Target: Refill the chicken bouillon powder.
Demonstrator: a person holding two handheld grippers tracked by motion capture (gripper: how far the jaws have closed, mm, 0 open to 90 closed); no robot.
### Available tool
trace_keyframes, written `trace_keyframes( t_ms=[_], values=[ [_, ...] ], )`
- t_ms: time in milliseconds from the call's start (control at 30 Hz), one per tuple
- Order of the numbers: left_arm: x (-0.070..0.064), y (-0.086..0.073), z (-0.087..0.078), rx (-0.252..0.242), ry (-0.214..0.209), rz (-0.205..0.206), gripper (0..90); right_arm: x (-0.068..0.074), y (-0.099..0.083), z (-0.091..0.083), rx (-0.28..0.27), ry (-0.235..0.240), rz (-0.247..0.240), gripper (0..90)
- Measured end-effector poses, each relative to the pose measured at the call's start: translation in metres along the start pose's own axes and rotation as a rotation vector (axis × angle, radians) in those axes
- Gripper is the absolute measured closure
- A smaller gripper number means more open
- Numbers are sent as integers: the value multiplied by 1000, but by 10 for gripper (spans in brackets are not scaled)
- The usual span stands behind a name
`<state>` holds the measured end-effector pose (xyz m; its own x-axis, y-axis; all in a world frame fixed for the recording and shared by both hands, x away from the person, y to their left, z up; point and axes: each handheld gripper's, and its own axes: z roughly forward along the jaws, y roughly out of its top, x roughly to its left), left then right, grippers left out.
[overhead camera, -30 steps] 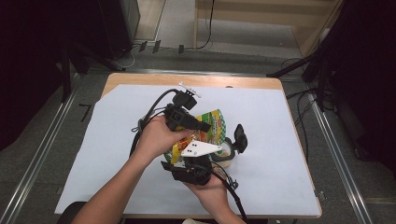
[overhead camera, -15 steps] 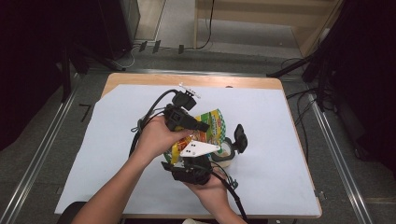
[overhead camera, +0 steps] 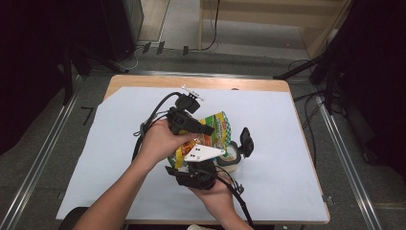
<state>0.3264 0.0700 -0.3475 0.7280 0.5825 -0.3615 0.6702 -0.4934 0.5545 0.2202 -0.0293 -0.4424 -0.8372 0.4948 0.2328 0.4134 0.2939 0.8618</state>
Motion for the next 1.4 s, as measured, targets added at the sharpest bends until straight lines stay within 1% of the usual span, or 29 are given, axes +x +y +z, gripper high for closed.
trace_keyframes(
  t_ms=[733,900,1000,1133,1200,1267,1333,1400],
  values=[
    [0,0,-1,-1,0,-8,815,1,0,0,1,4,7,616],
    [-1,0,-3,-11,-3,-11,815,3,2,-1,-5,7,5,618],
    [0,1,-4,-10,-3,-5,815,3,2,-2,-6,8,3,618],
    [-1,1,-4,-10,0,-9,815,3,3,-2,-11,13,11,617],
    [-3,0,-2,-1,7,-3,814,3,2,-1,-10,25,21,616],
    [-5,0,-1,0,8,7,814,3,0,0,-12,18,20,621],
    [-7,0,0,-1,11,14,819,2,-2,0,-8,26,27,631],
    [-7,0,1,0,17,15,820,1,-2,0,-12,23,34,632]
  ],
)
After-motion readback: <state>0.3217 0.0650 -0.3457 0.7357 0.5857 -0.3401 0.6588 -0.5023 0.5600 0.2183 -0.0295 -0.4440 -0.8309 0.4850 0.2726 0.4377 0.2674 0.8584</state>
